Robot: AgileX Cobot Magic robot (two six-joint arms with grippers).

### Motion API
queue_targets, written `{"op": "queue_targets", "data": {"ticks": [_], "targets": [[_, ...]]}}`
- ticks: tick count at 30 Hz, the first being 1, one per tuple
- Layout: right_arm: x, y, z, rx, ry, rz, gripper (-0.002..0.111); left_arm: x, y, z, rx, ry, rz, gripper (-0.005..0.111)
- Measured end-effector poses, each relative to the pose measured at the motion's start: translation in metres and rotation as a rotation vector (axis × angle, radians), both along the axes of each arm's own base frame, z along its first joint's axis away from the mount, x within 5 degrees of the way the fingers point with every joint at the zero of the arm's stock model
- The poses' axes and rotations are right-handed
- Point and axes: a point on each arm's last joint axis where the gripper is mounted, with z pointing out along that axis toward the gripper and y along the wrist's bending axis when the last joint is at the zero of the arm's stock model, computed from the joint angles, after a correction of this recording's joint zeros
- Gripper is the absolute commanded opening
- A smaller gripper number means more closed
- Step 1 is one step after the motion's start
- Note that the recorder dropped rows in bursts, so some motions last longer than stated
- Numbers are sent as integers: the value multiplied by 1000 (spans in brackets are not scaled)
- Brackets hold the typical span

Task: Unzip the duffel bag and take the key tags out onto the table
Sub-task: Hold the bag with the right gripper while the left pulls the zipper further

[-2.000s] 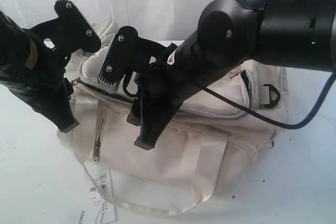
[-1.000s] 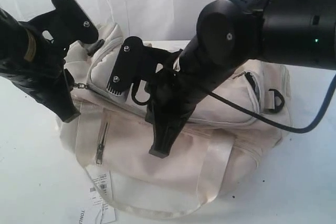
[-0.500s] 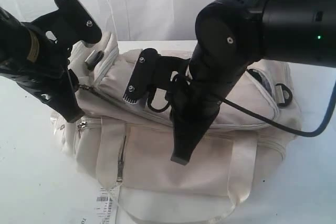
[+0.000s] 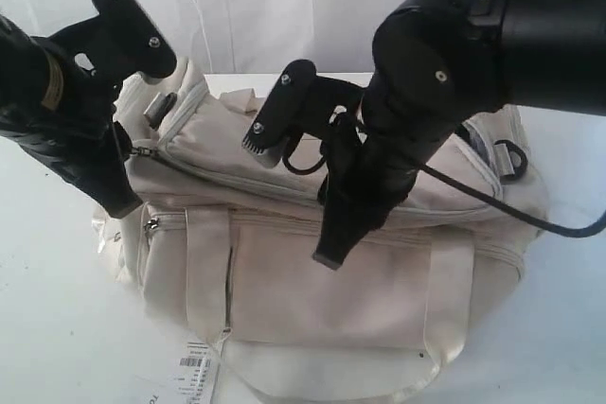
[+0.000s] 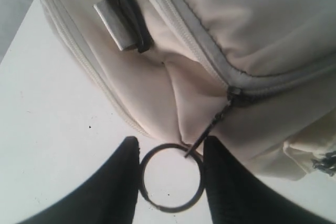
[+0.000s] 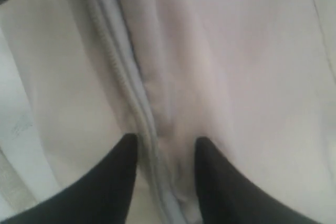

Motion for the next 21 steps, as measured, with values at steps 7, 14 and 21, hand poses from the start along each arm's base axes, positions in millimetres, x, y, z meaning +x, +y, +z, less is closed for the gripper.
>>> {"op": "queue_targets", "data": {"ticks": [7,14,21], "targets": [[-8,8,34,279,-84,58,52,-1,2,3,-3,-14,-1,18],[-15,26,36,425,-41,217,52,-8,5,15,-68,-48,-12,18],[-6,40,12,401,-11,226,50,-14,3,19,-122,-28,-43,18]]}}
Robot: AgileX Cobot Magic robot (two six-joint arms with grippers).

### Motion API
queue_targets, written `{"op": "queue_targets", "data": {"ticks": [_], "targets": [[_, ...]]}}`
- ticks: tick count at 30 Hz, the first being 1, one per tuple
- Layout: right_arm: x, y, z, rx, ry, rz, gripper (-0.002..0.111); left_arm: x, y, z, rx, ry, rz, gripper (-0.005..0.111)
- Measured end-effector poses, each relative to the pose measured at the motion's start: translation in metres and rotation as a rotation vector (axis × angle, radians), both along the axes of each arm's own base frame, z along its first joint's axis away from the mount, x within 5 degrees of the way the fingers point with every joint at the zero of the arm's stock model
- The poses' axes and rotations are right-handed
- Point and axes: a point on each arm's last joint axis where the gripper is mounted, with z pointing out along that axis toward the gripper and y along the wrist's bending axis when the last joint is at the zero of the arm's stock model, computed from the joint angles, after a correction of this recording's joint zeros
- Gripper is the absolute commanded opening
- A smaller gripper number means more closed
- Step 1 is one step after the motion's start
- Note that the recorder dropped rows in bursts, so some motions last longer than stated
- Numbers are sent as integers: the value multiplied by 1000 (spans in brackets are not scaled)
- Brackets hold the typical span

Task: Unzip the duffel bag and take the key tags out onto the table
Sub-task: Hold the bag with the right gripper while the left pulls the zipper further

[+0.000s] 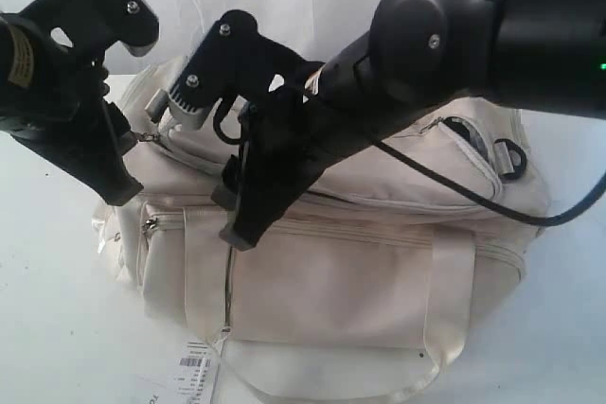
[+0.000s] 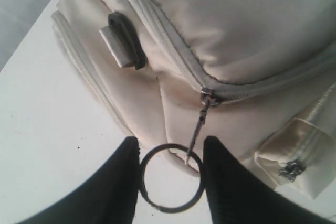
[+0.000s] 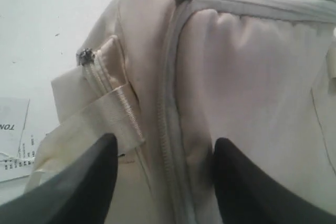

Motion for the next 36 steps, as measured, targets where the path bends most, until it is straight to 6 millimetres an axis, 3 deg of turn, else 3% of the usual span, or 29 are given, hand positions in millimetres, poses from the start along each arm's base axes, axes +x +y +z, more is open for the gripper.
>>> {"op": "queue_targets", "data": {"ticks": [3,9,15,20,27,31,36], "targets": [[3,3,-9,-20,14,1,38,-2,-2,-1,0,19,-32,18],[4,5,-17,-42,44,-6,0,-3,-3,-2,2,28,-47,18],[2,4,-19,-54,76,-15,0,-1,-4,0,-1,-10,-71,17],[1,3,-20,-58,126,-48,0,6,-10,6,-13,-115,-124,0],[0,3,-21,-47,184,-106,0,26,-22,-8,19,-166,-162,0],[-1,2,-21,-47,210,-126,0,45,-15,-18,-23,-149,-74,0],[-1,2,-21,-46,216,-131,0,57,-9,-16,-114,-174,-14,0]]}}
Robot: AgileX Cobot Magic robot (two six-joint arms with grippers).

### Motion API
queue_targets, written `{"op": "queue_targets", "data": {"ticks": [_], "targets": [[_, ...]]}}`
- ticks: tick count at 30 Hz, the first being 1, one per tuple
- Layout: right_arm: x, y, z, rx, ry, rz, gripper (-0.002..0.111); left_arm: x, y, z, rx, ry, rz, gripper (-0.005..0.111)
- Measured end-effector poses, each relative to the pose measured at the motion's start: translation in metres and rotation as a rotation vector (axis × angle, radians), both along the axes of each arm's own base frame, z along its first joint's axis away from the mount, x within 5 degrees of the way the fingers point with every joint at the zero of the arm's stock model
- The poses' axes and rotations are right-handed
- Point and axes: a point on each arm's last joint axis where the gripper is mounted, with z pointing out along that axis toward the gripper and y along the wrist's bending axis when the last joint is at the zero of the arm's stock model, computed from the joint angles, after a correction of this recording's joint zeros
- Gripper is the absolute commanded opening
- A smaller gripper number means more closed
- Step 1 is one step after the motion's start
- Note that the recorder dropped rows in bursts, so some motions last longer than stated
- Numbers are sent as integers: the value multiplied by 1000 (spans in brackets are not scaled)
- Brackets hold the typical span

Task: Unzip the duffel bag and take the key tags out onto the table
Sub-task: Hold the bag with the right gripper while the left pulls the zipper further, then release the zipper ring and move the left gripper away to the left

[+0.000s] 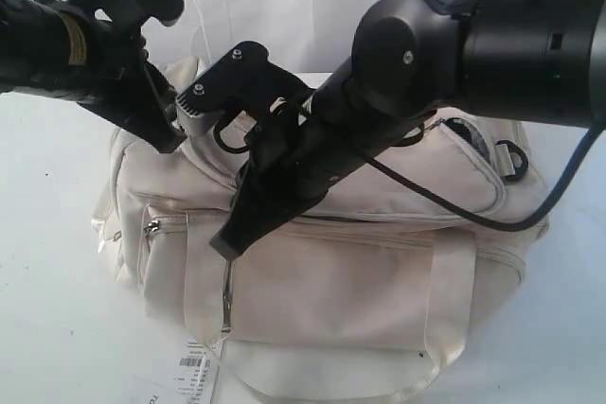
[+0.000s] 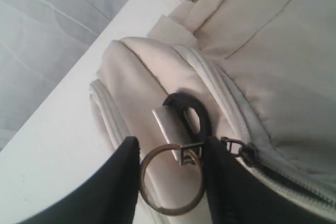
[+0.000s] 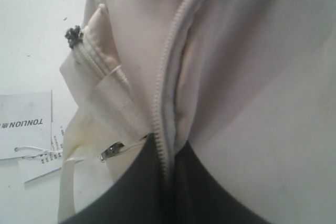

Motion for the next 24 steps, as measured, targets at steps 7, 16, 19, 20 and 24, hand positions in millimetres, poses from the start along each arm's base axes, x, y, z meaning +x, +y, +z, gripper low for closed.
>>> {"op": "queue_targets", "data": {"ticks": [7,16,19,20,24], "targets": [[0,-1,0,0,33,-34,0,14,5,1,-94,-41,24,0],[2,-1,3,36,83,-123,0,63,9,5,-286,-73,137,0],[3,-1,4,42,79,-130,0,79,3,6,-285,-63,159,0],[2,-1,4,36,89,-130,0,85,1,6,-278,-60,167,0],[-3,-5,-3,-30,145,-113,0,109,6,13,-236,-78,222,0]]}}
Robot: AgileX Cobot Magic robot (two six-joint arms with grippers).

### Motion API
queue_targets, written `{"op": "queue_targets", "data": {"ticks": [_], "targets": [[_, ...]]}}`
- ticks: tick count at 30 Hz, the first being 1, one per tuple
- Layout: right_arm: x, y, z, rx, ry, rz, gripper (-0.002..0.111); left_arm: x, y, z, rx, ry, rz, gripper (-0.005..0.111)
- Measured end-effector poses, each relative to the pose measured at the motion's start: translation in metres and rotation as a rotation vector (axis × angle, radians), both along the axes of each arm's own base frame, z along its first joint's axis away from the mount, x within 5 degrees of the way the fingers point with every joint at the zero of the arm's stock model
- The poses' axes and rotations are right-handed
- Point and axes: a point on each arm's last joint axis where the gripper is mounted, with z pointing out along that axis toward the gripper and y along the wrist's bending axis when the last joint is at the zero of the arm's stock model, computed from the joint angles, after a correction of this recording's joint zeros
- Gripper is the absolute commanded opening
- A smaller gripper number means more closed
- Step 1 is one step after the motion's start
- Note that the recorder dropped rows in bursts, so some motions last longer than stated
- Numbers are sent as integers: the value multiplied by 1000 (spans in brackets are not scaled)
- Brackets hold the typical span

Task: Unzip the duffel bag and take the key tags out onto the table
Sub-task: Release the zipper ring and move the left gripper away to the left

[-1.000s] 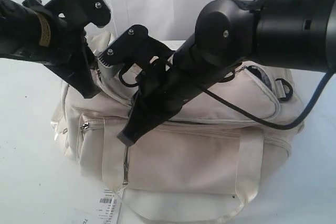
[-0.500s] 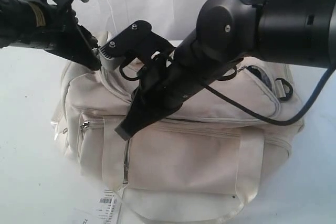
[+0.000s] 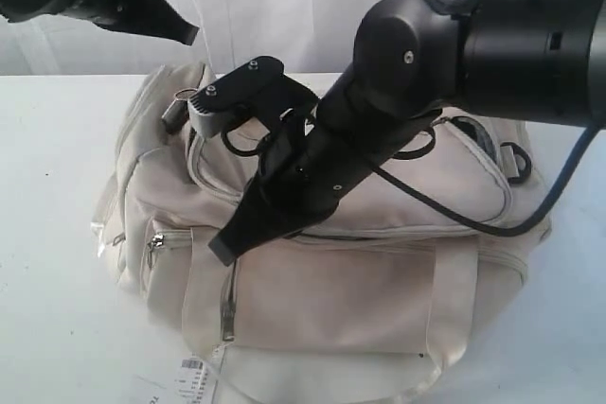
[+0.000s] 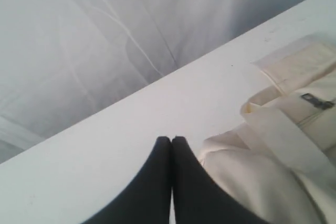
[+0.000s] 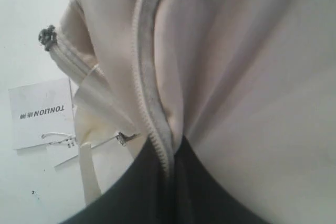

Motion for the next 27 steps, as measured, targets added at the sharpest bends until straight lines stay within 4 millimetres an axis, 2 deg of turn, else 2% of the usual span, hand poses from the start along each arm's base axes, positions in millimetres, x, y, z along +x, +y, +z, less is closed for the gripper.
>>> {"op": "queue_targets", "data": {"ticks": [6,10,11,12,13,15,16,18,19,21,22,24,27], "targets": [[-1,0,0,-6,5,3,0,18,-3,-21,44,77,42,0],[-1,0,0,-6,5,3,0,18,0,-22,57,121,83,4],[-1,0,0,-6,5,3,0,17,1,-21,64,131,92,14],[-1,0,0,-6,6,1,0,12,6,-13,87,152,123,20],[-1,0,0,-6,6,1,0,10,9,-8,103,158,134,34],[-1,0,0,-3,10,-7,0,-4,19,8,166,219,168,51],[-1,0,0,-3,11,-9,0,-15,26,15,206,286,172,54],[-1,0,0,-3,12,-11,6,-36,32,18,262,455,139,54],[-1,0,1,-6,16,-11,10,-51,32,17,297,577,65,54],[-2,0,4,-14,24,-2,24,-70,26,16,260,712,-60,54],[-3,-1,6,-17,27,1,33,-76,25,16,239,739,-93,54],[-6,-4,13,-15,29,9,40,-93,24,16,197,777,-158,54],[-9,-9,23,2,10,12,41,-108,27,8,179,803,-182,54]]}}
